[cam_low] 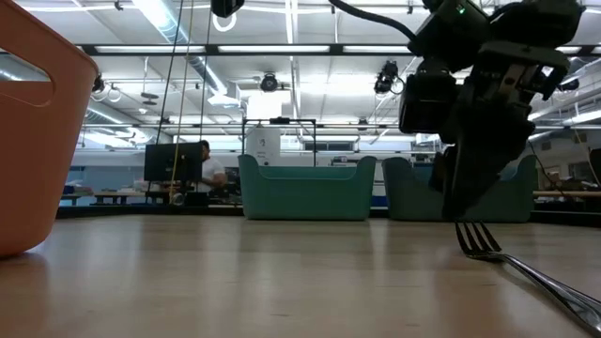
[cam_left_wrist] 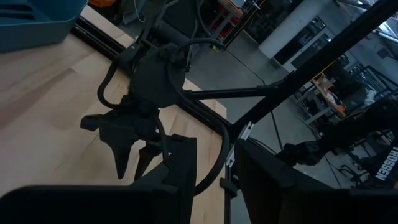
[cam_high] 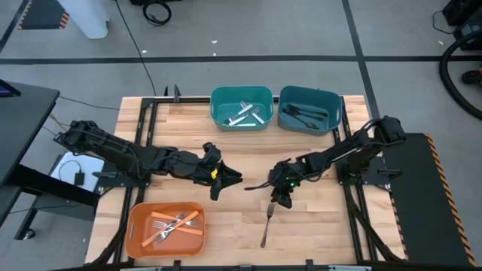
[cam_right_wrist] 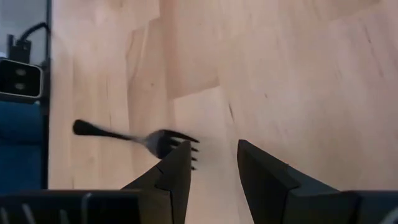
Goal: Sort silverware by color (type)
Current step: Put the black fork into the blue bin
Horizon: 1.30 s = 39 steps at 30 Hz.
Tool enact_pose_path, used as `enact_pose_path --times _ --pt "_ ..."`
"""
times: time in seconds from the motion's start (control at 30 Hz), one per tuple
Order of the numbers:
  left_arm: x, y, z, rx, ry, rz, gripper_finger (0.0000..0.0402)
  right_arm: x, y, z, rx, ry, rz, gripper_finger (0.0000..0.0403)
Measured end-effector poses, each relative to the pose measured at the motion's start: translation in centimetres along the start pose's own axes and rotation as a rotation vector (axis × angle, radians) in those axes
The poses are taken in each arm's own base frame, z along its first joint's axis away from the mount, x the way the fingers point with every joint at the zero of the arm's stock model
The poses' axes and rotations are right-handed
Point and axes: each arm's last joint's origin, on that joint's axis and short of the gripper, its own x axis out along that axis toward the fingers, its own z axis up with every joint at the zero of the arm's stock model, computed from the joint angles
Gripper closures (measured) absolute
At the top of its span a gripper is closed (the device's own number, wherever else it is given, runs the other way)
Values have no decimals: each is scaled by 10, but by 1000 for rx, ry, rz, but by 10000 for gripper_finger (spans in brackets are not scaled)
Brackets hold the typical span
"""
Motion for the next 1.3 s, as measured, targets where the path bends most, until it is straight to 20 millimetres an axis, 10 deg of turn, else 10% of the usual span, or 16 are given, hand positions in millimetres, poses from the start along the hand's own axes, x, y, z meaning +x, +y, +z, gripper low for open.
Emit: enact_pose_path --times 0.53,0.93,1.3 --pt "0 2 -2 8 25 23 285 31 1 -8 -18 45 69 271" --pt "2 15 4 5 24 82 285 31 -1 -12 -9 107 112 386" --pt "4 26 13 -5 -1 123 285 -10 -10 16 -54 -26 174 396"
